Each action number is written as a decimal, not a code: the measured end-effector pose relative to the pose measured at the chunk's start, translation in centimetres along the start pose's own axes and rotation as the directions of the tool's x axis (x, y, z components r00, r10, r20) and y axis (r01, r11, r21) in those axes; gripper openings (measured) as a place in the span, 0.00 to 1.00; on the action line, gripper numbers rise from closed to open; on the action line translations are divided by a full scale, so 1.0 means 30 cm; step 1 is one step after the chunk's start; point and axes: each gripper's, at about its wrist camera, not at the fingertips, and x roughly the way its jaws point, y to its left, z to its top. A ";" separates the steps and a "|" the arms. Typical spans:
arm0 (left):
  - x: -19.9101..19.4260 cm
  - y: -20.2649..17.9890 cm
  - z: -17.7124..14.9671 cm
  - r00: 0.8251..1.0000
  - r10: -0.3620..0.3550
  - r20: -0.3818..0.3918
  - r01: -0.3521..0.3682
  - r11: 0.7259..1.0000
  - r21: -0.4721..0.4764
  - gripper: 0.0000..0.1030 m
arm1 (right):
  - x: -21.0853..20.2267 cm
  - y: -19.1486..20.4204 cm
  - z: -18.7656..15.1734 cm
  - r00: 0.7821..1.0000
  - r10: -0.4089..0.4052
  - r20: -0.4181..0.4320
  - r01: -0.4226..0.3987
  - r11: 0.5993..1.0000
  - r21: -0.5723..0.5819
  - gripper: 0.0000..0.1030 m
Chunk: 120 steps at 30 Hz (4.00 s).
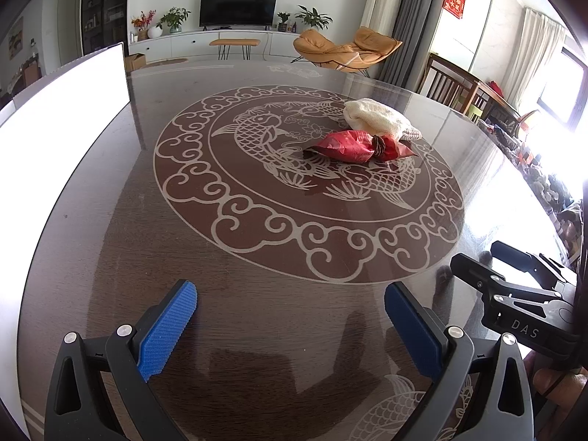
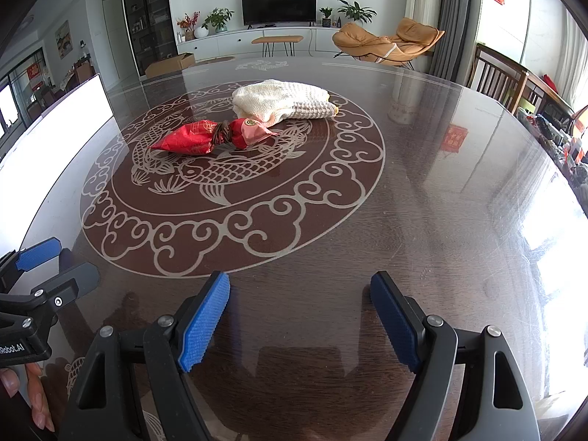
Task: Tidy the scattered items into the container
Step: 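Withdraw both open tools back over the table items, then grasp the red snack packet with the left tool while the right approaches the white glove, then grasp the white knit glove with the right tool while the left holds the packet, then carry the red packet and white glove over the cardboard box with both tools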
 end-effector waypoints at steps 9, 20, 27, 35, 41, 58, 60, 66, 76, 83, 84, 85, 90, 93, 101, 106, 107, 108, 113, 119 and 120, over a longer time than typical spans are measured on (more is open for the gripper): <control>0.001 -0.002 -0.001 1.000 0.003 -0.001 -0.003 1.000 0.002 1.00 | 0.000 -0.107 0.154 0.981 0.172 0.088 -0.183 0.974 0.136 0.78; -0.002 -0.005 -0.005 1.000 0.015 -0.006 -0.014 1.000 0.013 1.00 | 0.230 -0.118 0.447 0.939 0.343 0.020 -0.335 0.901 0.276 0.78; -0.004 -0.004 -0.004 1.000 0.012 -0.005 -0.012 1.000 0.011 1.00 | 0.275 -0.015 0.411 0.772 0.628 -0.094 -0.595 0.767 0.239 0.78; -0.016 0.014 0.000 1.000 -0.025 -0.001 0.025 0.999 -0.023 1.00 | 0.095 -0.094 0.343 0.851 0.514 -0.106 -0.513 0.858 0.041 0.78; 0.004 0.082 0.129 0.995 -0.102 0.005 0.100 0.965 -0.244 1.00 | 0.059 -0.182 0.218 0.913 0.402 -0.064 -0.402 0.915 0.004 0.78; 0.270 -0.009 0.378 0.987 0.150 -0.062 -0.157 0.977 -0.147 0.17 | 0.112 -0.245 0.217 0.922 0.382 0.061 -0.387 0.910 0.149 0.77; 0.251 0.021 0.367 0.987 0.149 -0.056 -0.156 0.978 -0.139 0.16 | 0.133 -0.246 0.292 0.908 0.411 0.083 -0.420 0.885 0.203 0.77; 0.182 0.102 0.337 0.989 0.142 -0.034 -0.146 0.976 -0.160 0.16 | 0.326 -0.121 0.538 0.921 0.389 -0.016 -0.357 0.861 0.362 0.77; 0.077 0.139 0.287 0.997 0.072 0.012 -0.070 0.985 -0.155 0.16 | 0.256 0.006 0.506 0.972 0.235 0.026 -0.236 0.968 0.086 0.20; 0.033 0.108 0.196 1.000 0.011 -0.004 -0.011 0.984 -0.176 0.16 | 0.059 0.098 0.274 0.950 0.313 0.008 -0.310 0.945 -0.104 0.20; 0.026 0.108 0.188 1.000 0.008 -0.006 -0.009 0.984 -0.178 0.16 | 0.051 0.104 0.245 0.950 0.311 0.001 -0.309 0.944 -0.114 0.20; 0.015 0.109 0.177 1.000 0.006 -0.007 -0.007 0.983 -0.182 0.16 | 0.044 0.111 0.229 0.950 0.312 -0.003 -0.311 0.943 -0.119 0.20; -0.065 0.134 0.193 1.000 0.011 0.021 -0.006 0.978 -0.210 0.16 | -0.020 0.161 0.184 0.939 0.342 0.015 -0.337 0.931 -0.143 0.21; -0.157 0.161 0.233 0.998 0.008 0.065 0.007 0.974 -0.227 0.16 | -0.092 0.233 0.230 0.923 0.382 0.051 -0.368 0.914 -0.172 0.21; -0.506 0.462 0.367 0.972 0.142 0.189 -0.082 0.953 -0.293 0.16 | -0.388 0.639 0.441 0.810 0.575 0.117 -0.499 0.780 -0.378 0.21; -0.597 0.767 0.428 0.947 0.283 0.154 -0.213 0.909 -0.358 0.16 | -0.439 0.972 0.536 0.755 0.649 0.089 -0.551 0.703 -0.450 0.21; -0.598 0.826 0.440 0.944 0.300 0.138 -0.232 0.900 -0.369 0.16 | -0.434 1.038 0.554 0.754 0.653 0.076 -0.551 0.691 -0.469 0.21; -0.595 0.880 0.450 0.940 0.319 0.121 -0.254 0.891 -0.375 0.16 | -0.421 1.103 0.570 0.755 0.654 0.057 -0.553 0.680 -0.482 0.21; -0.495 1.092 0.472 0.941 0.338 0.014 -0.302 0.858 -0.416 0.16 | -0.258 1.363 0.646 0.780 0.622 -0.064 -0.573 0.670 -0.472 0.21; -0.345 1.221 0.461 0.946 0.313 -0.082 -0.315 0.834 -0.454 0.16 | -0.020 1.507 0.711 0.804 0.567 -0.179 -0.586 0.706 -0.398 0.21; -0.329 1.235 0.459 0.947 0.309 -0.092 -0.316 0.830 -0.460 0.16 | 0.012 1.528 0.717 0.807 0.558 -0.194 -0.585 0.709 -0.394 0.21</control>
